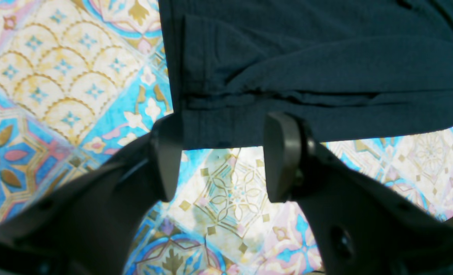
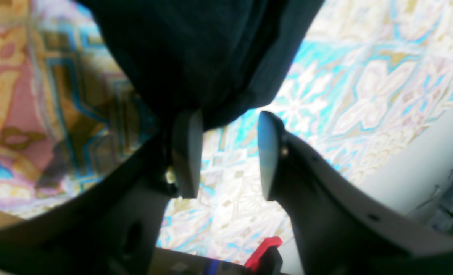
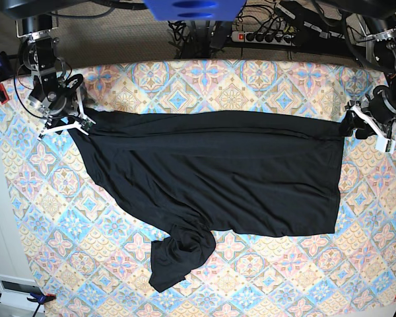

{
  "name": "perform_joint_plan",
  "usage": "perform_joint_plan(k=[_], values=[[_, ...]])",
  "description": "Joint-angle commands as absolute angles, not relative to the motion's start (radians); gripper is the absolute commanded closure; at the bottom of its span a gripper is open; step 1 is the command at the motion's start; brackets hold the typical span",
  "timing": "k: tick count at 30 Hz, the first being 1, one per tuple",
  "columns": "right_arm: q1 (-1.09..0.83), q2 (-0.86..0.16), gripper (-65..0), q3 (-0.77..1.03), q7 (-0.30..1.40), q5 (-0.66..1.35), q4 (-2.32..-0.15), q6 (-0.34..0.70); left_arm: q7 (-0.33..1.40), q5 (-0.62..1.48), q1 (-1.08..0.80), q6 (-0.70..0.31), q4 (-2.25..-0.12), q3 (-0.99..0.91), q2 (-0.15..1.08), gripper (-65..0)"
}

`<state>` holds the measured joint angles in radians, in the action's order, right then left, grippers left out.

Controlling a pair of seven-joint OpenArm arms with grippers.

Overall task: Layout the t-shirt on the table in an organized manner, then fold the t-shirt properly
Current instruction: 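Lower the shirt edge with both grippers, laying it flat on the table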

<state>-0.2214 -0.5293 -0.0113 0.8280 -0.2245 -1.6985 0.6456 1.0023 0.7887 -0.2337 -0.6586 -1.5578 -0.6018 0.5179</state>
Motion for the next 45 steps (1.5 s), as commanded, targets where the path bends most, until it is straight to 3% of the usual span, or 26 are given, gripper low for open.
perform_joint_plan(k=[1,10,16,24,40,43,45], values=[[-0.213,-0.542,-22.7,-0.027,0.823,-0.223,-1.699,0.644,0.983,0.802,-0.231,-0.662,-1.57,-0.61,0.542,-33.0],[-0.257,-0.541,-22.7,-0.048,0.823,-0.223,-1.88,0.642,1.015,0.803,-0.268,-0.662,-1.573,-0.608,0.545,-33.0],[-0.275,-0.541,-22.7,-0.056,0.823,-0.225,-1.883,0.642,1.03,0.799,-0.282,-0.661,-1.557,-0.611,0.539,-33.0],[-0.271,-0.541,-22.7,-0.058,0.823,-0.225,-1.883,0.642,1.026,0.794,-0.219,-0.659,-1.351,-0.61,0.499,-33.0],[-0.272,-0.541,-22.7,-0.058,0.825,-0.225,-1.891,0.642,1.026,0.794,-0.11,-0.633,-1.25,-0.611,0.332,-32.9],[-0.274,-0.541,-22.7,-0.056,0.825,-0.225,-1.893,0.642,1.026,0.794,-0.091,-0.598,-1.25,-0.615,0.306,-29.4],[-0.274,-0.541,-22.7,-0.054,0.825,-0.225,-1.893,0.642,1.026,0.796,-0.088,-0.593,-1.25,-0.615,0.303,-22.8]])
